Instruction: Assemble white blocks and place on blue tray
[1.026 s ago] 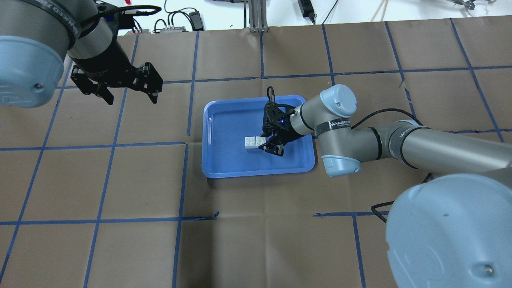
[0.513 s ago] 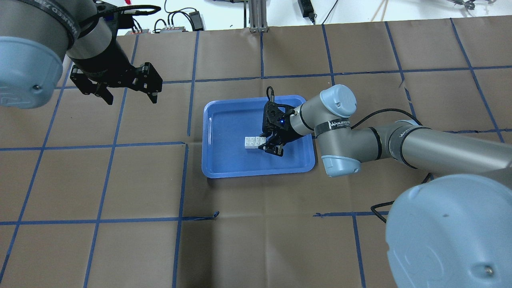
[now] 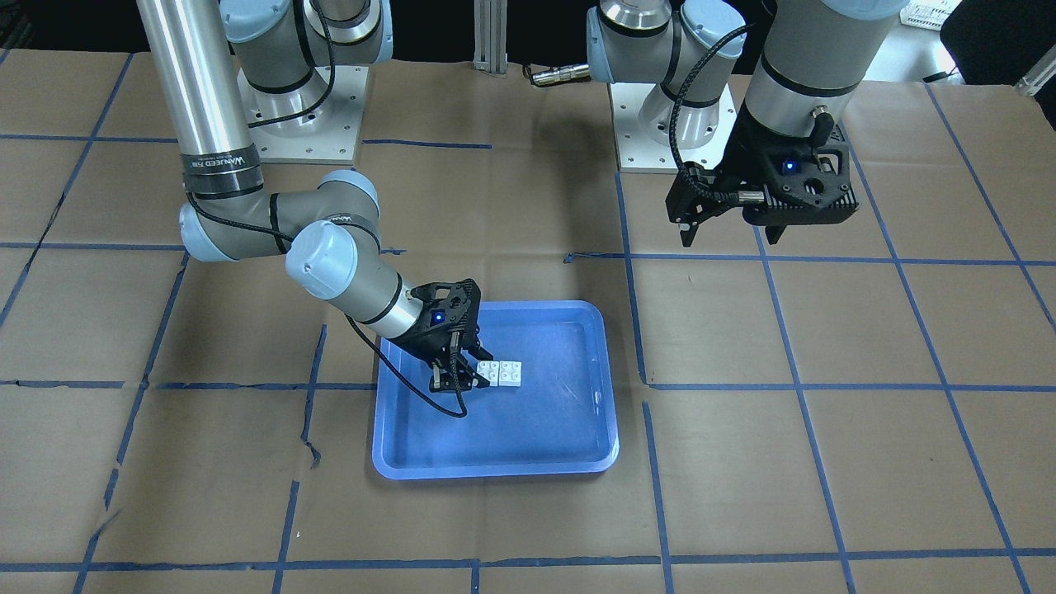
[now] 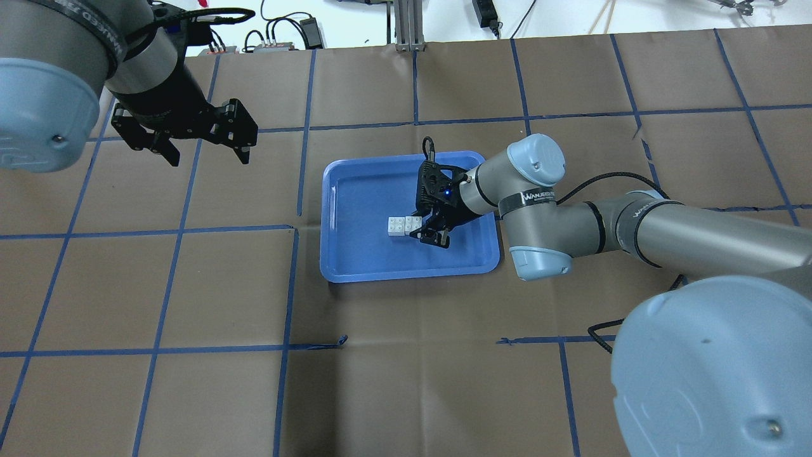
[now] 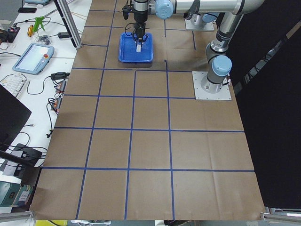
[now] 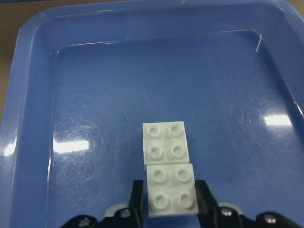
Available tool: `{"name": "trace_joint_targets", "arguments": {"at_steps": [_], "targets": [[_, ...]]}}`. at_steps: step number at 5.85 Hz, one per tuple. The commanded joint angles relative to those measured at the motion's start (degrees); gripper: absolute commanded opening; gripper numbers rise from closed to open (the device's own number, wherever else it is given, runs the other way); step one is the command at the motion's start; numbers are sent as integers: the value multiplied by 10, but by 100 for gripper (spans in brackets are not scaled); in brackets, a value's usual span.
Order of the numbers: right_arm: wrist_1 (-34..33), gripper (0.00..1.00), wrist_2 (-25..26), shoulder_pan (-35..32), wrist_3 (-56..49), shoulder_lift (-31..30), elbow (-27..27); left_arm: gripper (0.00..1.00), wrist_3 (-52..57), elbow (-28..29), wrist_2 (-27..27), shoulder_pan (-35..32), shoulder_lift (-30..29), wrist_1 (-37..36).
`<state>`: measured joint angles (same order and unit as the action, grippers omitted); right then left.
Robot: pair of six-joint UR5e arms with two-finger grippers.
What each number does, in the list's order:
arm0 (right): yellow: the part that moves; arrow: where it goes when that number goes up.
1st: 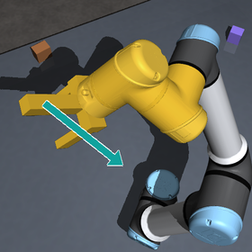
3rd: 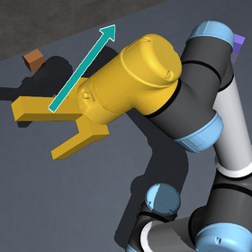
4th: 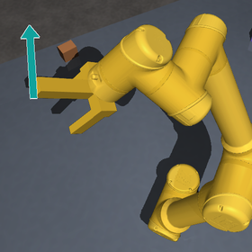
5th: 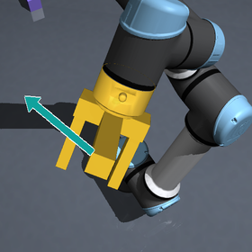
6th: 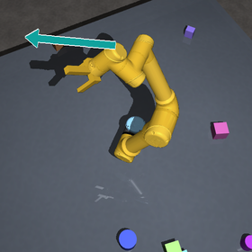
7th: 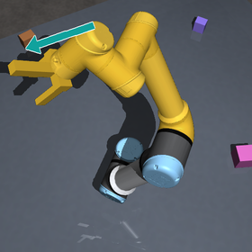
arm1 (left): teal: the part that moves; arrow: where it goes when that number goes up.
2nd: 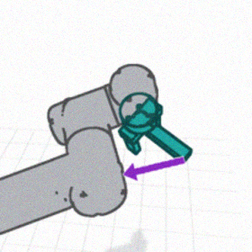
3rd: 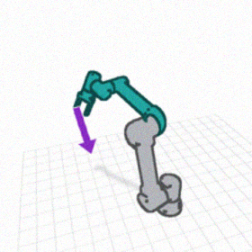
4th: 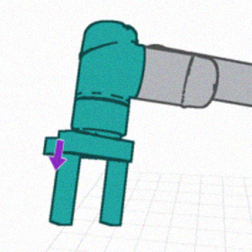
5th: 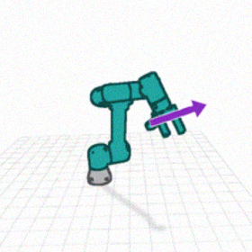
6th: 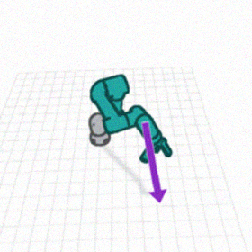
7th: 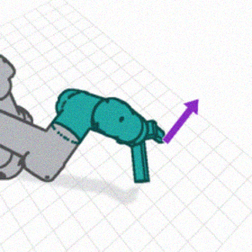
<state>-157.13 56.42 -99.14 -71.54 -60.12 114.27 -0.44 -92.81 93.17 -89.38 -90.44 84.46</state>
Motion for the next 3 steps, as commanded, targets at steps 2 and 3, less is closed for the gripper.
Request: {"name": "trace_joint_targets", "arguments": {"at_steps": [2, 3], "targets": [[0, 54, 0, 0, 0, 0, 0, 99, 0, 0, 0, 1, 0, 0], [0, 66, 0, 0, 0, 0, 0, 99, -1, 0, 0, 1, 0, 0]]}}
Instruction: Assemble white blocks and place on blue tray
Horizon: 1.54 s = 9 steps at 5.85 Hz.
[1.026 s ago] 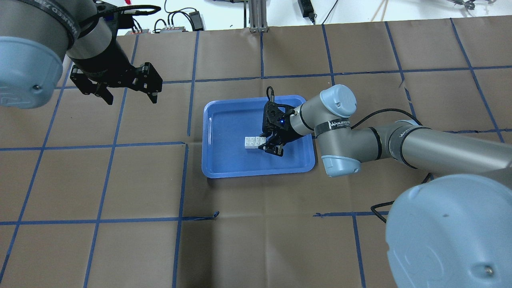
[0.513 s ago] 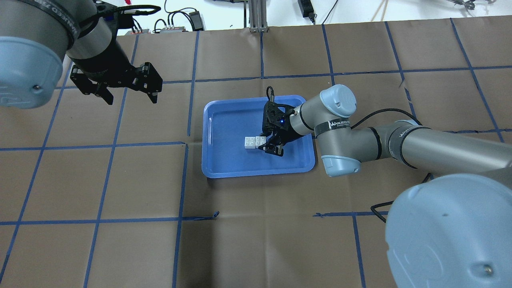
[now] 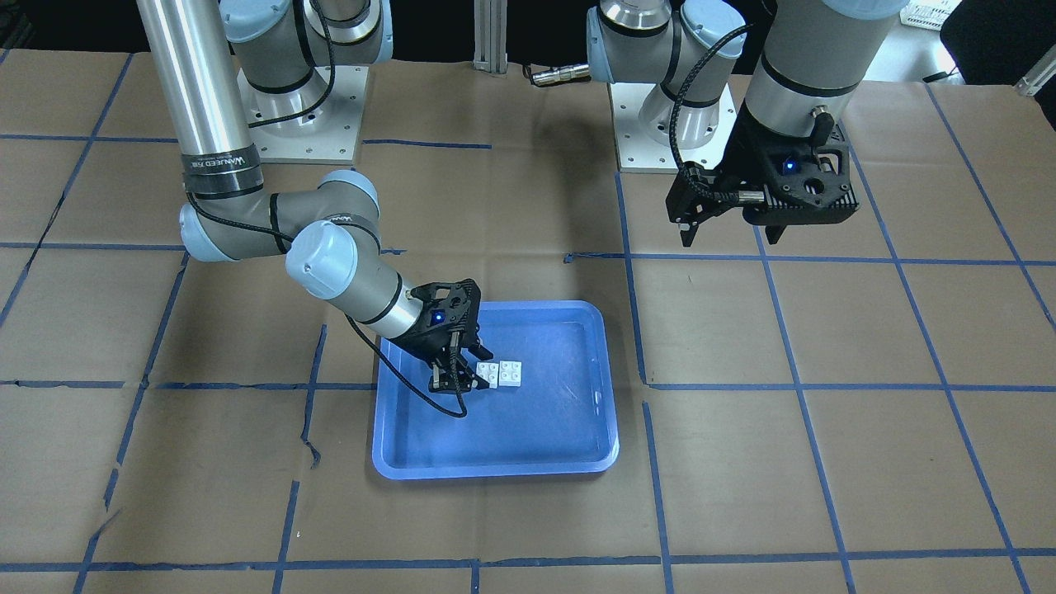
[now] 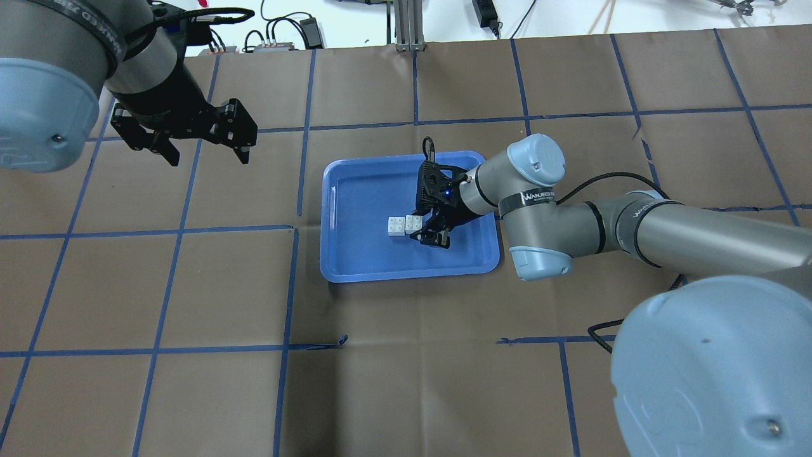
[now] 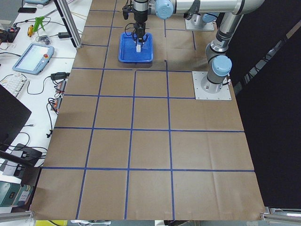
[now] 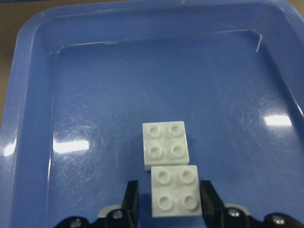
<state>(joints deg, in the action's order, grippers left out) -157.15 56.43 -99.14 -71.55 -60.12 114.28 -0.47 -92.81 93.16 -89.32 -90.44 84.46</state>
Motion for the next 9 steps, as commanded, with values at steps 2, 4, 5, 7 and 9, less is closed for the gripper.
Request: {"name": "trace_joint_targets", "arguments": {"at_steps": [2, 4, 5, 7, 9], "targets": [[2, 99, 1, 0, 2, -6, 0, 100, -1, 0, 0, 0, 0, 0], [66, 100, 11, 7, 15, -50, -5, 100, -1, 0, 0, 0, 0, 0], [184, 100, 20, 15, 16, -100, -15, 100, -1, -1, -1, 0, 0, -1], [416, 100, 129, 43, 57, -179, -74, 99, -1, -1, 0, 0, 1, -1], [470, 100, 215, 80, 212, -233, -110, 99, -1, -1, 0, 0, 1, -1]]}}
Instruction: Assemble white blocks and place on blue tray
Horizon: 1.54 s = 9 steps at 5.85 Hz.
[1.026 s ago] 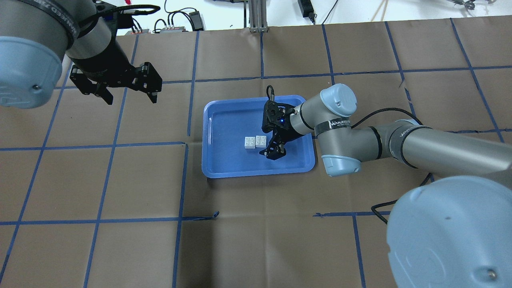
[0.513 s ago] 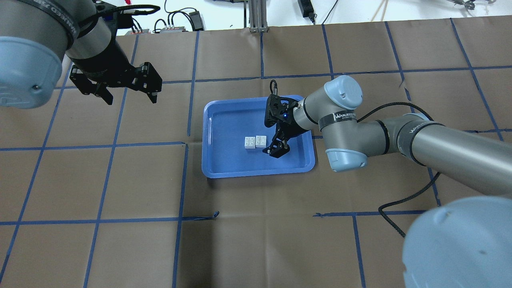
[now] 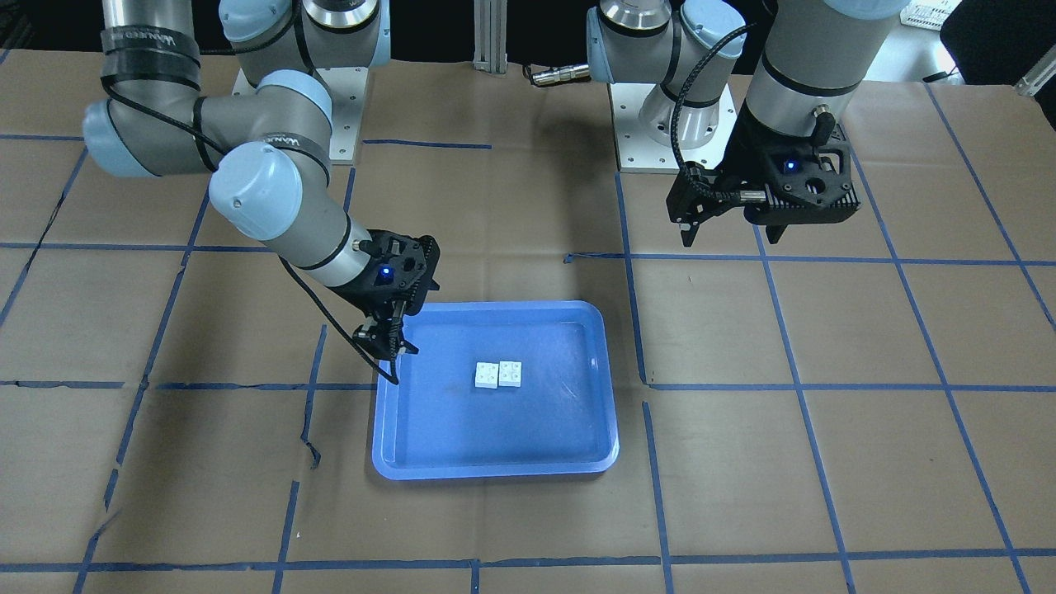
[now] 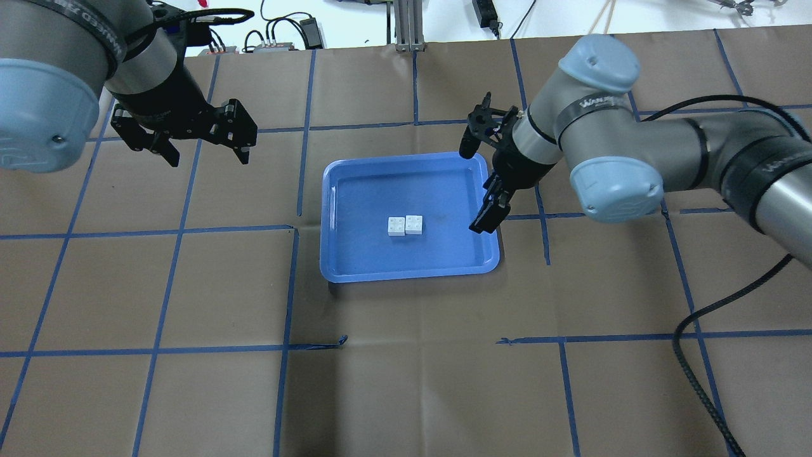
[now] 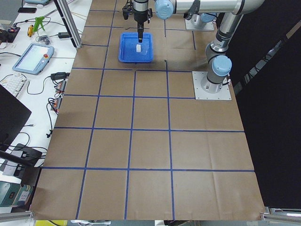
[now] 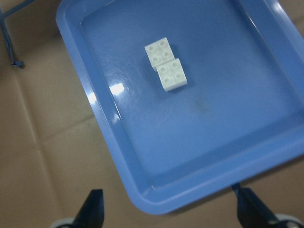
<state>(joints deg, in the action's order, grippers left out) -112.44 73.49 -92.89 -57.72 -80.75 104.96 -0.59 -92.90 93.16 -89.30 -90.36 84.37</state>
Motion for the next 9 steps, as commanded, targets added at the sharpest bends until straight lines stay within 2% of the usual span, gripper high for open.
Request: {"name": "trace_joint_targets", "arguments": {"at_steps": [1, 2, 4, 5, 6, 8, 9], "targets": [[28, 100, 102, 27, 178, -47, -26, 99, 0, 0, 0, 0, 0, 0], [78, 100, 110, 36, 300, -62, -45, 100, 1, -1, 0, 0, 0, -4], [182, 100, 174, 51, 526, -79, -122, 99, 2, -3, -1, 0, 0, -9], [241, 100, 169, 50, 614, -77, -154, 99, 2, -3, 0, 0, 0, -10], [268, 100, 168, 47, 641, -82, -169, 99, 2, -4, 0, 0, 0, -10], [274, 100, 135, 46, 649, -84, -168, 99, 2, -4, 0, 0, 1, -10], [275, 100, 139, 46, 650, -83, -168, 99, 2, -4, 0, 0, 1, -10]]}}
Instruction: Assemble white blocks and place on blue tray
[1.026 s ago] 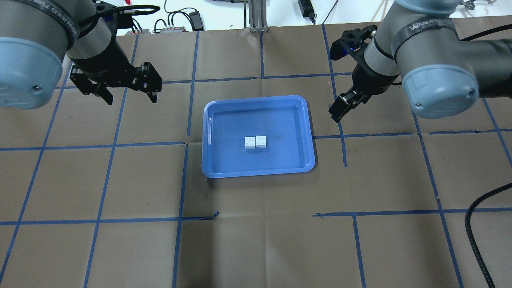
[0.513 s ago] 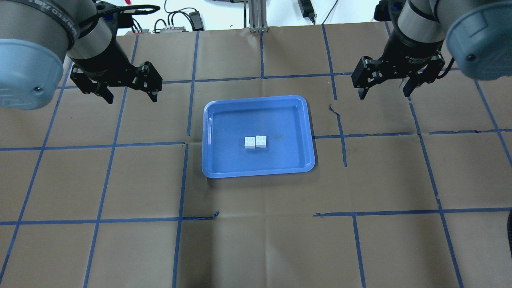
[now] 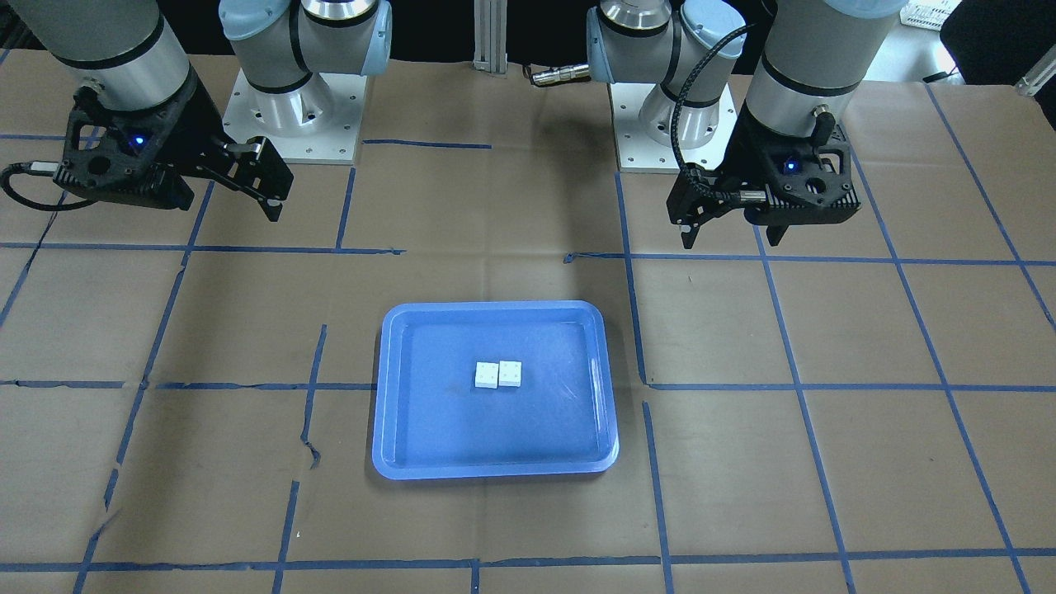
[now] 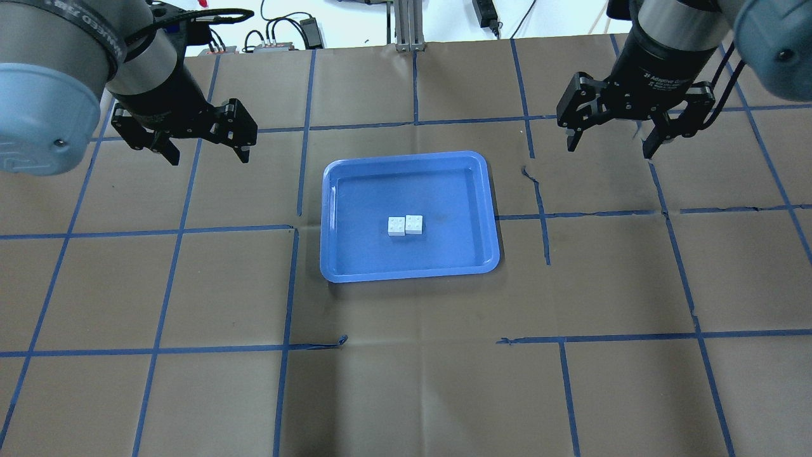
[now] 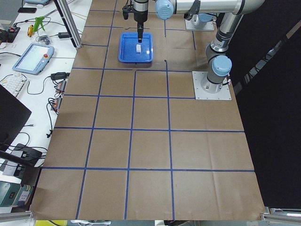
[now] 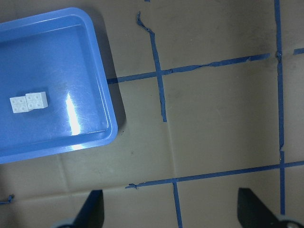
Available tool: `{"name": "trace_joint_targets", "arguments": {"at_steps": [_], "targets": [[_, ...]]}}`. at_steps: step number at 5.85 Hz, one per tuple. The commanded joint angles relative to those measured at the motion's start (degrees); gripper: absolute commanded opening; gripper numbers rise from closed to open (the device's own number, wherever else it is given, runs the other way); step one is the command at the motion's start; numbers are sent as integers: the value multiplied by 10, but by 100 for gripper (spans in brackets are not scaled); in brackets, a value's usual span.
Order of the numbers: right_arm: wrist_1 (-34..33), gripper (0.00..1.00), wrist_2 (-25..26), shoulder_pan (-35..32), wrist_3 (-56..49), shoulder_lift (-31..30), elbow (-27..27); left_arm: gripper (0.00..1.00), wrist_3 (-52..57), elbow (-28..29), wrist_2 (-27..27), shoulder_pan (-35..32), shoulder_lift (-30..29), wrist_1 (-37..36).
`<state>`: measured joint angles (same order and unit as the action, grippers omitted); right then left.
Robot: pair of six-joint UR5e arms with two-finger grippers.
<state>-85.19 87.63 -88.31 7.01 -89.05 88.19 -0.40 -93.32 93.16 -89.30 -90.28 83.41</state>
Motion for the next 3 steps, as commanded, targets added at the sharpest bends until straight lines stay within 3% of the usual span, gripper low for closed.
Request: {"name": "trace_joint_targets", "arguments": {"at_steps": [1, 3], "targets": [[2, 100, -2, 0, 3, 0, 0, 99, 0, 0, 0, 0, 0, 0], [2, 100, -3, 0, 3, 0, 2, 99, 0, -4, 0, 0, 2, -4]]}}
